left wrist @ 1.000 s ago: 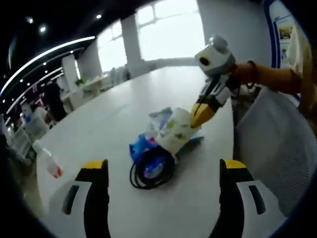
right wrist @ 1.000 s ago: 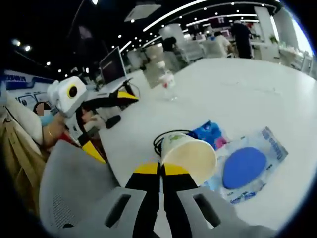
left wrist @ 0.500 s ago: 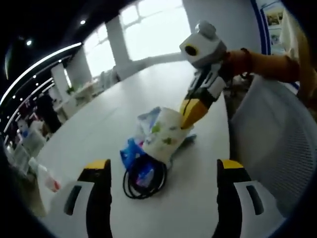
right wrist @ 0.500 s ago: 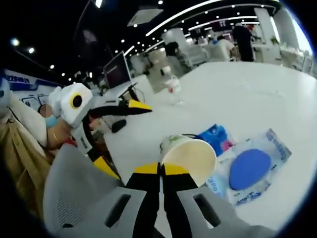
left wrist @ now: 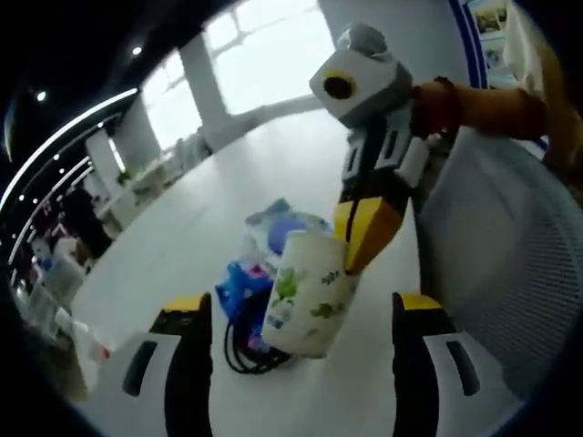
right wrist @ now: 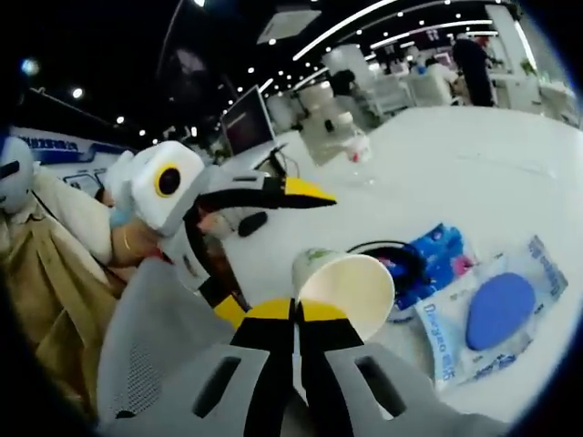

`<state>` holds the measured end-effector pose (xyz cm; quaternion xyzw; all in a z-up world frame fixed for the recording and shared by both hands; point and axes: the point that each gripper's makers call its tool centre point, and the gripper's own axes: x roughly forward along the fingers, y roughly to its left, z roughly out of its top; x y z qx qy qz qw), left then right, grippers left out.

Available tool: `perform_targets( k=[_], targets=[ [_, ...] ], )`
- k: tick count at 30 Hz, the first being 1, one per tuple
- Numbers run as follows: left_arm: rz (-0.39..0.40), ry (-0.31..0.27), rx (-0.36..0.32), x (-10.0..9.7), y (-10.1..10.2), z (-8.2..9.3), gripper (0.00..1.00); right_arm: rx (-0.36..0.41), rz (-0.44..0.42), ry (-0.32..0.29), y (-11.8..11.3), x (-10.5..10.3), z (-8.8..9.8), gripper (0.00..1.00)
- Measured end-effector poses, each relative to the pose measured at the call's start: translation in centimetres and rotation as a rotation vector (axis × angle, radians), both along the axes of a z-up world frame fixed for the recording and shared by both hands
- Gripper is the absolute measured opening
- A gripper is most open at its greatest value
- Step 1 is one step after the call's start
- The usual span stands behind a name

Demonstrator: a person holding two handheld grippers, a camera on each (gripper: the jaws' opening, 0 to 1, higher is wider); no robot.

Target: Arrange the tabletop items into an orderly group along one side of the table until the central work area is clear of visible clutter.

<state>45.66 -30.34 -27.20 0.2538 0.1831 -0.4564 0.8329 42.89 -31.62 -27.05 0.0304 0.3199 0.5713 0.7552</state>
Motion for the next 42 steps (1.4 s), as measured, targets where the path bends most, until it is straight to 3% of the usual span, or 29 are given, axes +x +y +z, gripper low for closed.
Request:
perform_targets(
  k=[9,15,20,27,31,36,39,40,42],
  targets=[
    [-0.032,0.006,0.007,-0.4,-1.0,-0.4,0.73,0.015,0.036,0.013,0.6,-0.7,0.3,0.01],
    [-0.044,-0.001,0.031,-0.4,-0.9,-0.6,0.57,0.0,0.051,0.018,0.6,-0.9,0.1,0.01],
    [-0.049,0.01,0.037,-0.6,-0.9,-0.8,0.51,-0.005,0.059,0.018,0.5,-1.1,0.0,0.01],
    [-0.092,0.009,0.1,-1.4,-1.6,-1.7,0.41,-0.007,0.071,0.021,0.4,-1.3,0.1,0.01],
    [-0.098,0.002,0.127,-1.4,-1.5,-2.0,0.41,-0.003,0.083,0.02,0.4,-1.5,0.2,0.01],
    [-0.088,0.0,0.113,-1.4,-1.5,-1.9,0.4,0.004,0.074,0.03,0.4,-1.4,0.3,0.01],
    [-0.066,0.009,0.07,-1.1,-1.4,-1.4,0.39,0.036,0.069,0.013,0.5,-1.2,1.0,0.02],
    [-0.059,0.015,0.056,-1.0,-1.4,-1.3,0.39,0.048,0.067,0.014,0.5,-1.2,1.2,0.04],
    [-0.045,0.028,0.027,-0.9,-1.4,-1.1,0.39,0.075,0.031,0.014,0.5,-0.5,1.9,0.18]
  ],
)
